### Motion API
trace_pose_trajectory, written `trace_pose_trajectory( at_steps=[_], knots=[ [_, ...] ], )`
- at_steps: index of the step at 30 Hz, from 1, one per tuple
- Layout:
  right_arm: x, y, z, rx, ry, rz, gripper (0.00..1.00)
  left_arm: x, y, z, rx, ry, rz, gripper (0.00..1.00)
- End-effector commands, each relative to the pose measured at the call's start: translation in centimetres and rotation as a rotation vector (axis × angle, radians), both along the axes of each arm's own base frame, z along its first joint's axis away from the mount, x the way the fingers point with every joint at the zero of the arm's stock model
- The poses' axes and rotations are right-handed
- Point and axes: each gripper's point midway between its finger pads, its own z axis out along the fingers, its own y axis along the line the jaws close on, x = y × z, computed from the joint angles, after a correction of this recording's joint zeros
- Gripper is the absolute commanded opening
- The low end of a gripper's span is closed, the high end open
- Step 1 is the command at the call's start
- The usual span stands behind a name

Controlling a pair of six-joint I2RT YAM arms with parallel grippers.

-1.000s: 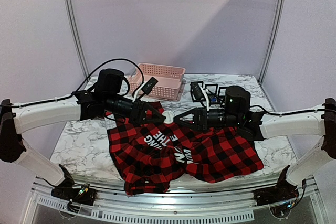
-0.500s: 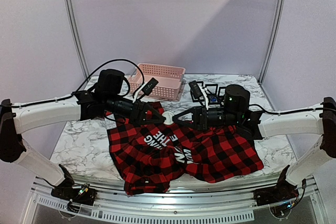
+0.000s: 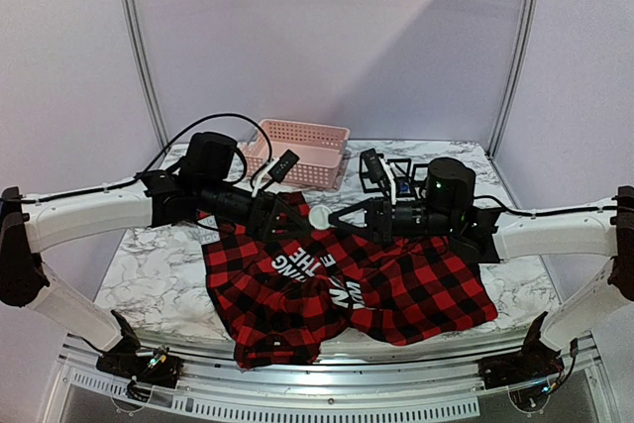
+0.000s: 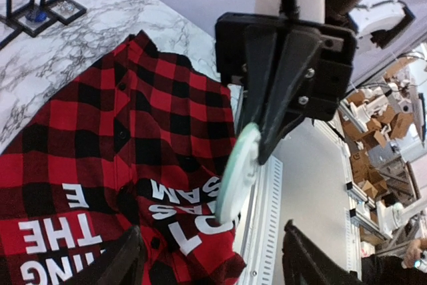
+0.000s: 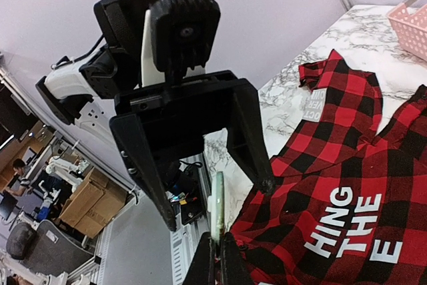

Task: Remove the brooch from the garment
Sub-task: Pass from the left arm to the right, then place the brooch in the brooch box.

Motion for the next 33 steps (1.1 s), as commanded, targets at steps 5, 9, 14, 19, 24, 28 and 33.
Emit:
trace_pose_trajectory(
  at_steps=[5,9,14,19,24,28,33],
  knots=[
    [4.3,-3.6,-0.6,-0.189,-0.022,-0.315,0.00,3.4,3.4,2.3,0.060,-0.195,0.257,0.99],
    [7.8,-7.9,-2.7,-0.427,-0.008,-0.544,0.00,7.0,8.1,3.9,0.112,-0.292,0.519,1.00],
    [11.1,-11.6,-2.7,-0.622,-0.086,-0.697,0.00,11.0,15.4,5.1,0.258,-0.345,0.811,1.00],
    [14.5,-13.4,-2.3,-0.751,-0.158,-0.719,0.00,11.3,21.0,5.5,0.310,-0.364,0.960,0.99],
    [18.4,-13.3,-2.8,-0.890,-0.211,-0.715,0.00,10.3,23.6,4.9,0.337,-0.387,1.030,1.00],
    [21.3,-12.6,-5.9,-1.006,-0.272,-0.706,0.00,10.2,24.5,5.5,0.354,-0.418,1.069,1.00],
    [24.3,-12.4,-8.3,-1.093,-0.397,-0.686,0.00,10.2,24.8,5.5,0.366,-0.420,1.079,1.00]
  ],
)
